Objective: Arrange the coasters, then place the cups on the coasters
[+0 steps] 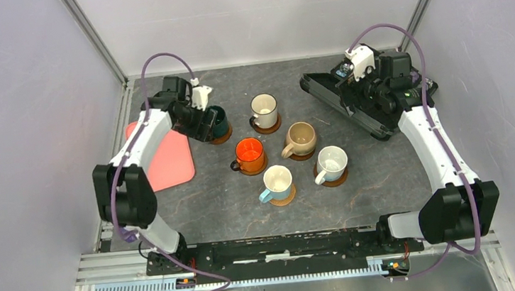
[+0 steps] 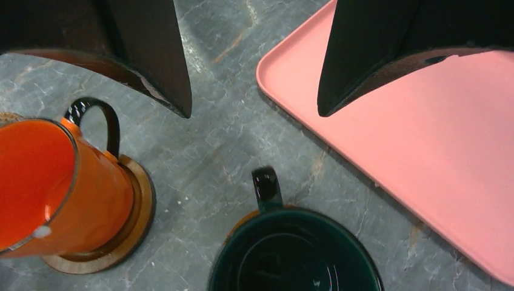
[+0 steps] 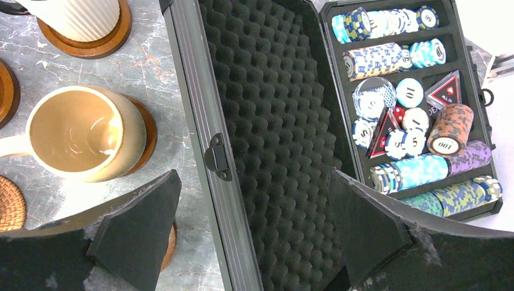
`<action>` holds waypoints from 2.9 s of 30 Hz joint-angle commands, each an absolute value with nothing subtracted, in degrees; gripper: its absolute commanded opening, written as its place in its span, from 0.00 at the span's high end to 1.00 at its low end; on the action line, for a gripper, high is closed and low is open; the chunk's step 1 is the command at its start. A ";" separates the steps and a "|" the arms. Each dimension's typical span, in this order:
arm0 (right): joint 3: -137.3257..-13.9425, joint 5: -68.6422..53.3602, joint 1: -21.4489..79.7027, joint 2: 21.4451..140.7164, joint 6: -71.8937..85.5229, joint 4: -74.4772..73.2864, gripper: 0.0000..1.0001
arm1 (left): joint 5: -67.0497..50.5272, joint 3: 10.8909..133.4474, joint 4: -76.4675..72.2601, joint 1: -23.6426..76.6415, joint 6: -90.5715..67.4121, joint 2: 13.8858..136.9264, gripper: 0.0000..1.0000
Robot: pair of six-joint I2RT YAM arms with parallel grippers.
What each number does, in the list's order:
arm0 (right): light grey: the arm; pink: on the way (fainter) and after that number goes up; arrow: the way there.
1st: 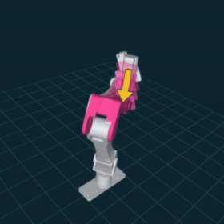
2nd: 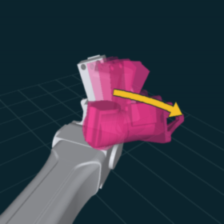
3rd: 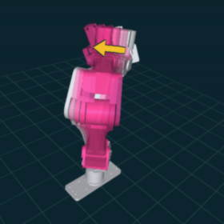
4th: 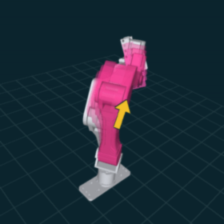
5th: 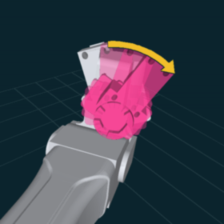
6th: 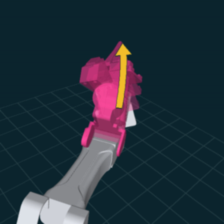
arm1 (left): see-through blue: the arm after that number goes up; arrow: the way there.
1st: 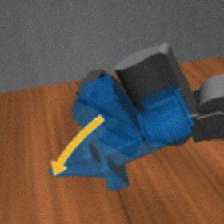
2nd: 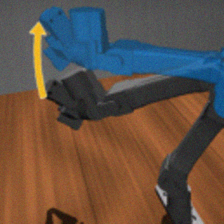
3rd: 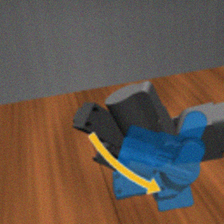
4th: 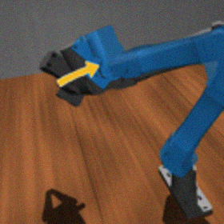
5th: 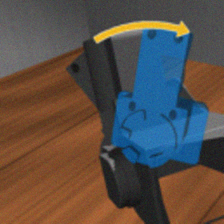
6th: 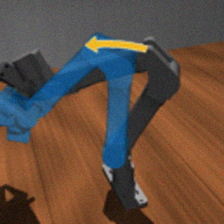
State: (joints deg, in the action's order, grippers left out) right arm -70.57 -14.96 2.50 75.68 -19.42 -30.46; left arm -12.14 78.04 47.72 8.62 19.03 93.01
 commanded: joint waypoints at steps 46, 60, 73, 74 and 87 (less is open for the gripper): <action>-71.11 -15.54 2.31 75.95 -19.73 -27.66 0.02 | -1.00 89.54 45.95 10.90 12.58 107.29 0.24; -69.79 -14.68 2.31 74.76 -20.19 -27.86 0.02 | -2.17 90.36 48.78 10.37 17.21 109.94 0.57; -70.15 -14.40 2.33 74.55 -20.69 -28.38 0.02 | -3.03 89.16 50.90 7.76 18.88 105.81 0.29; -70.14 -14.22 2.29 74.40 -20.87 -28.45 0.02 | -3.41 88.05 50.89 6.77 19.83 104.05 0.27; -68.02 -15.19 2.21 73.43 -21.01 -28.30 0.02 | -8.84 63.07 53.02 -8.07 54.67 86.35 0.38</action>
State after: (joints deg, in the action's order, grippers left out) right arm -68.69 -14.76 2.50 75.29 -20.88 -29.43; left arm -3.60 72.03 50.61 -9.39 36.51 93.41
